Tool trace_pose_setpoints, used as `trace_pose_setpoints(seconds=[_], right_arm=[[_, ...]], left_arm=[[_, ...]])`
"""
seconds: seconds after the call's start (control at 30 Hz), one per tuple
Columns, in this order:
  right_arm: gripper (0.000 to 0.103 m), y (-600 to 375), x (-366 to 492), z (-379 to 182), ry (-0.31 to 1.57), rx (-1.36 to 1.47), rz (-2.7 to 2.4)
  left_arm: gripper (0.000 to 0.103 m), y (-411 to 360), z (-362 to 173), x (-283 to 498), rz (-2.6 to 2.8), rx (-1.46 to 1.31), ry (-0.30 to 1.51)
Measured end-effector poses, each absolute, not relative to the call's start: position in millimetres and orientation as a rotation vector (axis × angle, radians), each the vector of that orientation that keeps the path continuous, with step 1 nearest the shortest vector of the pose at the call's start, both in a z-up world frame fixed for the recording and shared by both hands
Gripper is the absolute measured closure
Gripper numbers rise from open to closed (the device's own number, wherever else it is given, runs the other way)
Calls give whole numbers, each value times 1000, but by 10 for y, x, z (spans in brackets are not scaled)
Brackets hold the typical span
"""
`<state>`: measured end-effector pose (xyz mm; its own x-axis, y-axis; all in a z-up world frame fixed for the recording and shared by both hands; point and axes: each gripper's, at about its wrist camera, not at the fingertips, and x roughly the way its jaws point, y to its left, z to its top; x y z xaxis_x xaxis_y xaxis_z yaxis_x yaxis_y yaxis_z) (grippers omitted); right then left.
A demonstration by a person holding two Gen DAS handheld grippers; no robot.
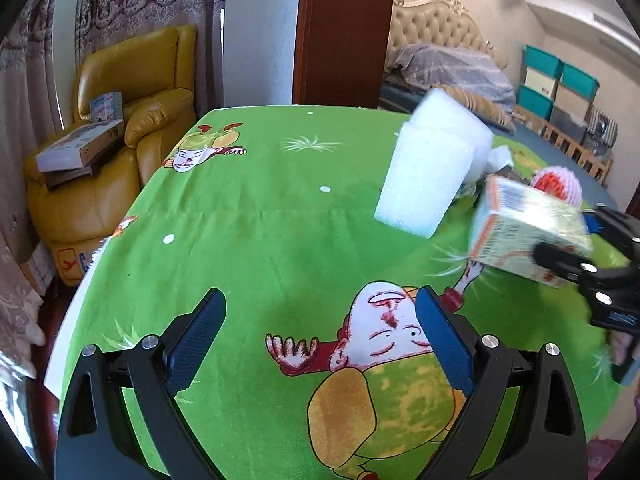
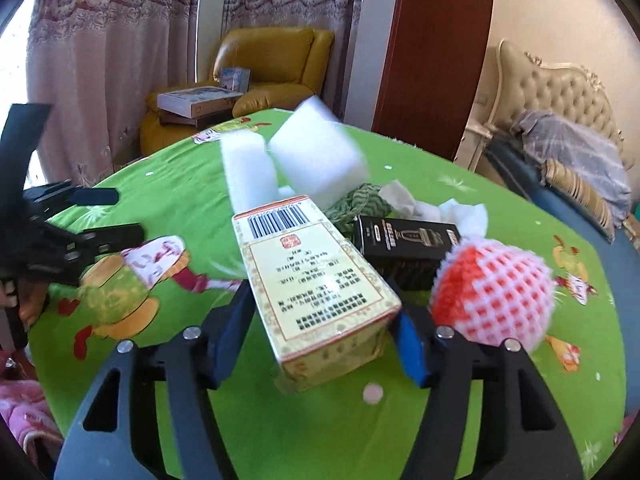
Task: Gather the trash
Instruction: 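Grasp the yellow printed box with the right tool while the left tool grasps a white foam block, then carry the box and foam block over the wastebasket and open both tools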
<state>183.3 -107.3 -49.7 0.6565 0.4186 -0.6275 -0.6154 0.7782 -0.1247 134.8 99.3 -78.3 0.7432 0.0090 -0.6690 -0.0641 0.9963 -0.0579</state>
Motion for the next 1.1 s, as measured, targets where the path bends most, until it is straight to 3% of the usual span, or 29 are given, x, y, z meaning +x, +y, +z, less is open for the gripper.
trace_pose_setpoints(seconds=[0.47,0.77,0.87,1.0,1.1], right_arm=[[45,-1945,1232,-485,535,-170,431],[44,-1972,1197,-520,521,-133,427],[44,-1987,1200,-522,517,-128,430],[44,-2000,1195,-543,517,-121,431],[44,-1985,1188,-553,514,-125,434]], left_arm=[[14,790,-739,1431,20,24,731],[15,357,-574,1983,13,92,688],[23,323,-632,2229,29,88,716],[52,376,-673,2312,-29,18,726],[53,384,-597,2065,-39,-5,676]])
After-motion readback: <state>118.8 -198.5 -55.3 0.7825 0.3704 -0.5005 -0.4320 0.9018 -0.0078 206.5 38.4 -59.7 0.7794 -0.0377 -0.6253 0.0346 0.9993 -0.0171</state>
